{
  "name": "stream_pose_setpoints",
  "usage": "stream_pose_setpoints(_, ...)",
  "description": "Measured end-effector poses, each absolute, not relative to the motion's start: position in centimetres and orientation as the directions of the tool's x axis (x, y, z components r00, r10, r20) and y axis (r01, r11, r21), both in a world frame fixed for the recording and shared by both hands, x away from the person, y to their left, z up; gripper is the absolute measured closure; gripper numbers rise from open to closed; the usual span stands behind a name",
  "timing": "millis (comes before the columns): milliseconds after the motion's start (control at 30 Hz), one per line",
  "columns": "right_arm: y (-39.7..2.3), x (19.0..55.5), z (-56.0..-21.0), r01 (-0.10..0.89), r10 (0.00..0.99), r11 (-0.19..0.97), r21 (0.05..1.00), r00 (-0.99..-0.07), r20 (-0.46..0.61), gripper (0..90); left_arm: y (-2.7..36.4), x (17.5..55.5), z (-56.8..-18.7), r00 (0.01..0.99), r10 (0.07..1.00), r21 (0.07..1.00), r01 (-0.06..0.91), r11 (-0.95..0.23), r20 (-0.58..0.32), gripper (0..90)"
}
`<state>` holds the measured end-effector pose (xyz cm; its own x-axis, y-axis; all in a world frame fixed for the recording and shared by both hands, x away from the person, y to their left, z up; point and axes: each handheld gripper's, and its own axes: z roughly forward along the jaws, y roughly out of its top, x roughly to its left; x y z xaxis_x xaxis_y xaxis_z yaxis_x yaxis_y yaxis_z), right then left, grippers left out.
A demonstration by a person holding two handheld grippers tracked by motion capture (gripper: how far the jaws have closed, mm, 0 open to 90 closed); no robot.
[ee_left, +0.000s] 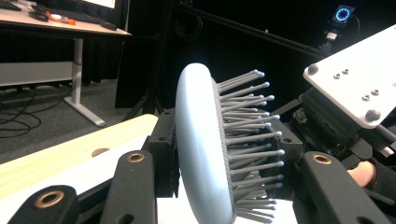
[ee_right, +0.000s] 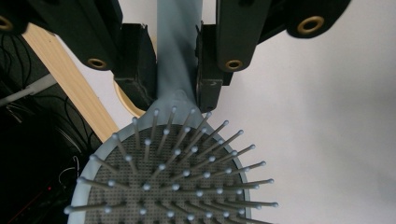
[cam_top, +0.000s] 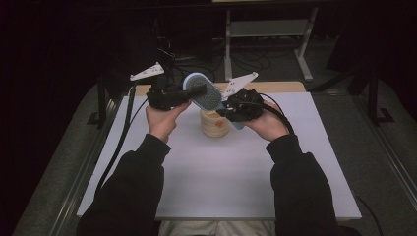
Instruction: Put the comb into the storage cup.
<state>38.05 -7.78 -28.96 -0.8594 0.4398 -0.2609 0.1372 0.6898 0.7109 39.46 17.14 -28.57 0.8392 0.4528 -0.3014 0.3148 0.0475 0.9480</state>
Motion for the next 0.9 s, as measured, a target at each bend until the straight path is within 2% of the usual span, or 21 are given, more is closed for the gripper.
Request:
stream_pose_setpoints(200,-8.1,38.6,-29.4,0.181,0.476,0.658,0.731,-0.852,-0.218,62.2,16.2,39.5,-27.8,0.842,0.477,0.957,0.29,-0.003,-0.254,56.5)
stream_pose_setpoints(333,-8.4,38.7,-29.6,0.207,0.493,0.647,0.733,-0.848,-0.196,53.7,16.2,39.8,-27.2,0.838,0.485,0.957,0.289,-0.005,-0.25,56.7)
stream_pose_setpoints(400,-8.7,38.9,-29.6,0.231,0.517,0.63,0.741,-0.837,-0.179,46.6,16.2,40.0,-26.8,0.832,0.498,0.957,0.291,-0.016,-0.245,56.9)
stream_pose_setpoints(700,-10.4,39.4,-30.2,0.317,0.552,0.55,0.772,-0.833,-0.051,35.3,16.3,40.4,-24.4,0.835,0.512,0.967,0.252,-0.036,-0.199,56.7)
stream_pose_setpoints(900,-11.1,39.3,-30.6,0.345,0.584,0.508,0.79,-0.812,-0.021,16.3,16.2,41.0,-23.5,0.837,0.515,0.968,0.244,-0.053,-0.183,56.7)
